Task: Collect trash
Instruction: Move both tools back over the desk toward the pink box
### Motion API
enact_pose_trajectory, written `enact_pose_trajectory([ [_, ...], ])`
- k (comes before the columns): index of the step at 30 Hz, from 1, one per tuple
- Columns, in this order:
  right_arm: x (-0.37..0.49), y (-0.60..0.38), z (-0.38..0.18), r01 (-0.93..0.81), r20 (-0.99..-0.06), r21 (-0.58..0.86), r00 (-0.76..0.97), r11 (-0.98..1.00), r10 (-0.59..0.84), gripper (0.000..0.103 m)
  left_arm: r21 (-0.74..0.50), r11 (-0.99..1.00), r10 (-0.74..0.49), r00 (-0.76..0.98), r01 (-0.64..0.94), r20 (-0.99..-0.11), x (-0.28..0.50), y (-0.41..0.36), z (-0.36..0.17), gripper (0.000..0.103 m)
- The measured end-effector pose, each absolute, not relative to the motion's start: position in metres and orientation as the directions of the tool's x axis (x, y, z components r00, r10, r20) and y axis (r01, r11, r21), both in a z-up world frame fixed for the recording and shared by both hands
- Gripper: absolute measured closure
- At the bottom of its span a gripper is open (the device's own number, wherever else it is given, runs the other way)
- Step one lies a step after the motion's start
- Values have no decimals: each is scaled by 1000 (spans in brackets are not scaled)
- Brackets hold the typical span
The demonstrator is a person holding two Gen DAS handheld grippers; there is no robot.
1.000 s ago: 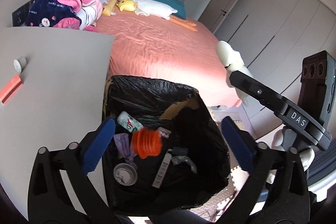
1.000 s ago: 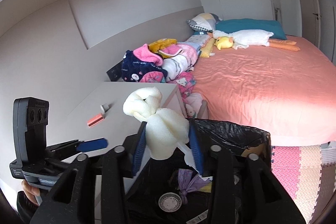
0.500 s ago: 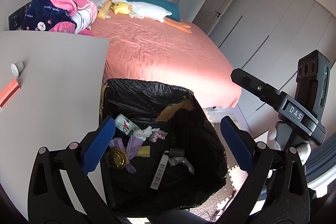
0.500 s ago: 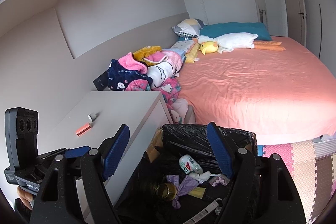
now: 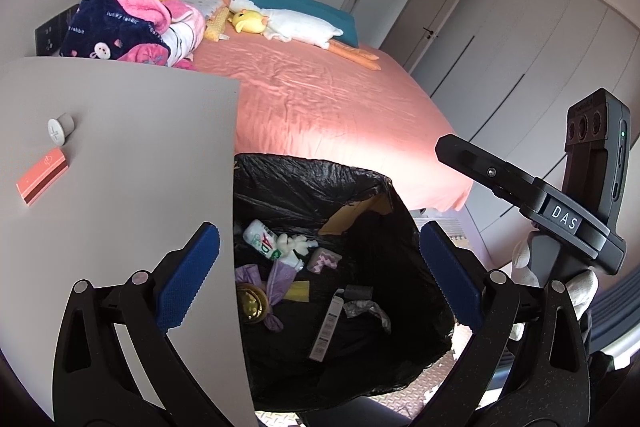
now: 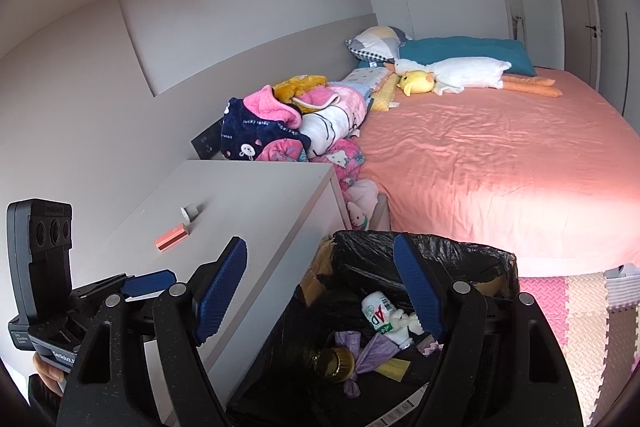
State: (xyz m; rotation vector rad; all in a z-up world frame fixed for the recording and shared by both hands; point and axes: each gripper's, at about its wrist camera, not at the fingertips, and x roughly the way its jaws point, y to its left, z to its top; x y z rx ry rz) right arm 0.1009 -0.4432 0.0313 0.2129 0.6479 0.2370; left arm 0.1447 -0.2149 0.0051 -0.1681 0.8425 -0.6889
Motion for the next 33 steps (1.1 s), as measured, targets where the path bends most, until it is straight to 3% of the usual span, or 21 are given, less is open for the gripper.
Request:
enact_pose_trajectory([
  [23, 145, -355, 10, -239, -603, 271, 713, 932, 358, 27, -310, 882, -470, 609, 356, -639, 169, -119, -6, 6],
  [29, 160, -336, 5, -248, -613, 278, 698, 928, 370, 27, -236, 914, -401, 642, 331, -654, 178, -105, -12, 7],
  [33, 168, -323, 3, -265, -618, 276, 687, 924, 382, 27, -192, 931, -356, 645, 312, -677, 189, -99, -16, 17],
])
